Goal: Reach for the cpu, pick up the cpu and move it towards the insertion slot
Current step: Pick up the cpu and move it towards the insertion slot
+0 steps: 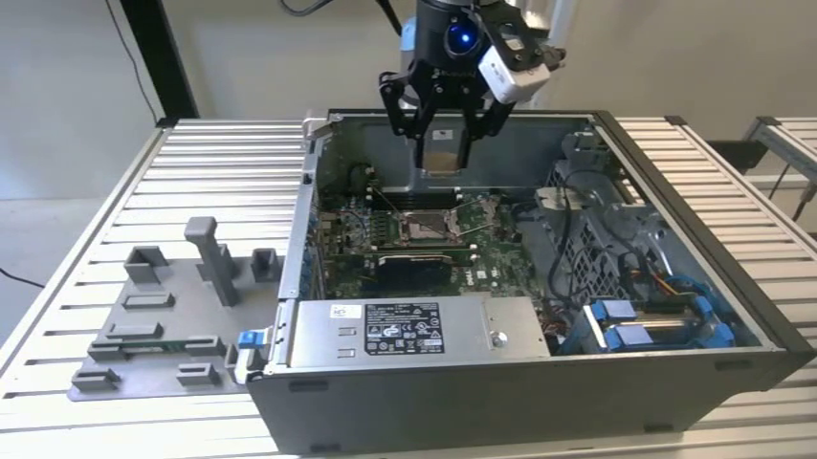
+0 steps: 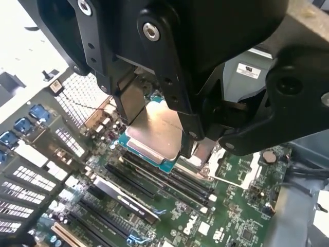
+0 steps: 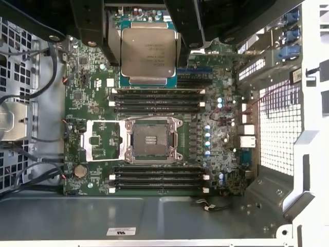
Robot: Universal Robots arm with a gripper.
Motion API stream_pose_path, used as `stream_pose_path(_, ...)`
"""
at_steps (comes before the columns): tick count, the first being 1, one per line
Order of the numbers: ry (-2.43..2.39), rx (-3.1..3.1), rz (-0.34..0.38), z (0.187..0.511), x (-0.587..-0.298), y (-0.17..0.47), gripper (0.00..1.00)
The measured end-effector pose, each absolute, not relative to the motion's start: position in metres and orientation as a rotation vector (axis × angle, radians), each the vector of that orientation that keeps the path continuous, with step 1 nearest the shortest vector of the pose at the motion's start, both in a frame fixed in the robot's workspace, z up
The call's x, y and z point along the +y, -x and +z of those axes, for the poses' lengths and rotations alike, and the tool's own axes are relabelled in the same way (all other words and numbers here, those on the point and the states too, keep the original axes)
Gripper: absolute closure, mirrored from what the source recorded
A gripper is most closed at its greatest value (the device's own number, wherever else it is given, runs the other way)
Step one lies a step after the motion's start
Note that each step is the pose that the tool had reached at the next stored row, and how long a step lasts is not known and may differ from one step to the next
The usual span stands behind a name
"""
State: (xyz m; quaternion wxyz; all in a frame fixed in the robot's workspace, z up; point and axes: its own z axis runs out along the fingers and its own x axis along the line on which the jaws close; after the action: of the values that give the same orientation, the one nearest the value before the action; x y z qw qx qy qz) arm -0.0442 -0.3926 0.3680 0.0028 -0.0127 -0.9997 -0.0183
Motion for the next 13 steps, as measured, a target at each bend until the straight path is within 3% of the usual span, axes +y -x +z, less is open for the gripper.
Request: stream_pose_path(13, 0.084, -3.135, -0.058, 0.355, -0.372, 0.044, 1.00)
